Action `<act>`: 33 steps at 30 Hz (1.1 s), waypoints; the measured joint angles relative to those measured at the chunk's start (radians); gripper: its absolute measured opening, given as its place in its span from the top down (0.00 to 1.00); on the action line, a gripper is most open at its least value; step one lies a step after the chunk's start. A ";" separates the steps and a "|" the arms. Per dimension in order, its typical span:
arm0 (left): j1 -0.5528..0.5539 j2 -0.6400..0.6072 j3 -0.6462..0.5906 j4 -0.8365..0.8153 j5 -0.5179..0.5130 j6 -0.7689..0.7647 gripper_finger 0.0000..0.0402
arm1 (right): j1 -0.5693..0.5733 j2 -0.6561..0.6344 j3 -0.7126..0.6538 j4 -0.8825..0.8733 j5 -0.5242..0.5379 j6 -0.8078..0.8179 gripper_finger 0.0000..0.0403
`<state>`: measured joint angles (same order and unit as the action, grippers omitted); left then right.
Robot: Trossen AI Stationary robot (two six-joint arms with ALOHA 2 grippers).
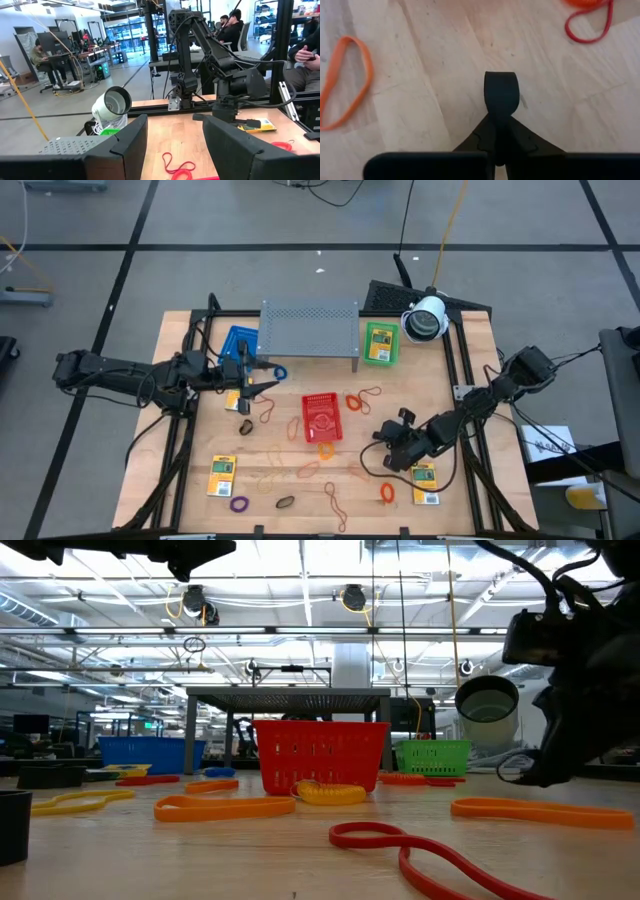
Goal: Pick & Place Office Desk Supplies
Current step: Put the middle right black rubber band into the blue basket
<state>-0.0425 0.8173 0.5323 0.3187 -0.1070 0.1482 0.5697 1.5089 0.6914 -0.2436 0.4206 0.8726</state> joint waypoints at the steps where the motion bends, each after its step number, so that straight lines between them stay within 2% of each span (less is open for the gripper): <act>1: 0.000 0.000 0.000 0.000 0.000 0.000 0.50 | -0.001 -0.004 0.000 0.000 0.000 -0.003 0.99; 9: 0.000 0.000 0.000 -0.003 0.000 0.000 0.50 | -0.003 -0.062 0.000 -0.007 0.046 -0.074 0.99; 16: 0.000 0.000 0.000 -0.003 0.000 0.004 0.50 | -0.027 -0.144 0.000 0.047 0.114 -0.216 0.99; 27: -0.005 0.000 0.000 -0.003 0.002 -0.093 0.50 | -0.137 -0.227 0.000 0.420 0.122 -0.690 0.99; 33: -0.044 0.032 0.000 -0.007 0.003 -0.151 0.50 | -0.229 -0.227 0.000 0.668 -0.026 -0.903 0.99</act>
<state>-0.0865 0.8493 0.5323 0.3120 -0.1042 -0.0023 0.3407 1.2819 0.6918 0.4246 0.3946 -0.0303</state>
